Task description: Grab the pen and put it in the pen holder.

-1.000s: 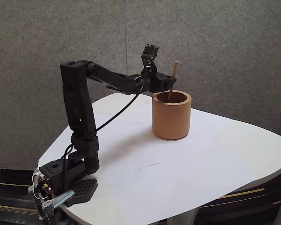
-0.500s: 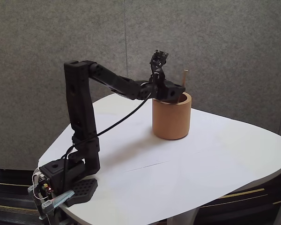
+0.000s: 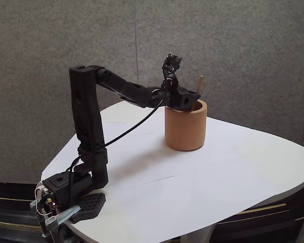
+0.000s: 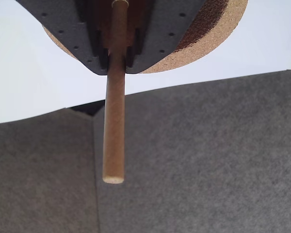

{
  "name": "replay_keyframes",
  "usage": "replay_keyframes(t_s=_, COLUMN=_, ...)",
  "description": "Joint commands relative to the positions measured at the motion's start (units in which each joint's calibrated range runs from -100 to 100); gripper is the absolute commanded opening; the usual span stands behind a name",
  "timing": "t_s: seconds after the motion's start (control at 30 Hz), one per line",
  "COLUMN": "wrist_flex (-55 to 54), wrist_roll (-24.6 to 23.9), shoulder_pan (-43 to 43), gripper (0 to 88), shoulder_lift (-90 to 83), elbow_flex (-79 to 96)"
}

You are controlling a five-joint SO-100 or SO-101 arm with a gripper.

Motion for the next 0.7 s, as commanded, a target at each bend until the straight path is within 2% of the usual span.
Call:
replay_keyframes(t_s=0.0, wrist_flex=-0.3, wrist_roll=0.2, shoulder_pan=-0.4, gripper=12.0, shoulder_lift=-0.3, elbow_flex=-1.1)
replay_keyframes(t_s=0.13, wrist_flex=-0.3, wrist_roll=0.2, shoulder_pan=-0.5, gripper=26.7, shoulder_lift=-0.3, elbow_flex=-1.2)
replay_keyframes(t_s=0.2, wrist_flex=-0.3, wrist_roll=0.2, shoulder_pan=-0.5, gripper=29.1, shoulder_lift=-0.3, elbow_flex=-1.2)
replay_keyframes(t_s=0.67, wrist_flex=-0.3, wrist_roll=-0.1, shoulder_pan=-0.8, gripper=29.2, shoulder_lift=-1.0, elbow_flex=-3.9)
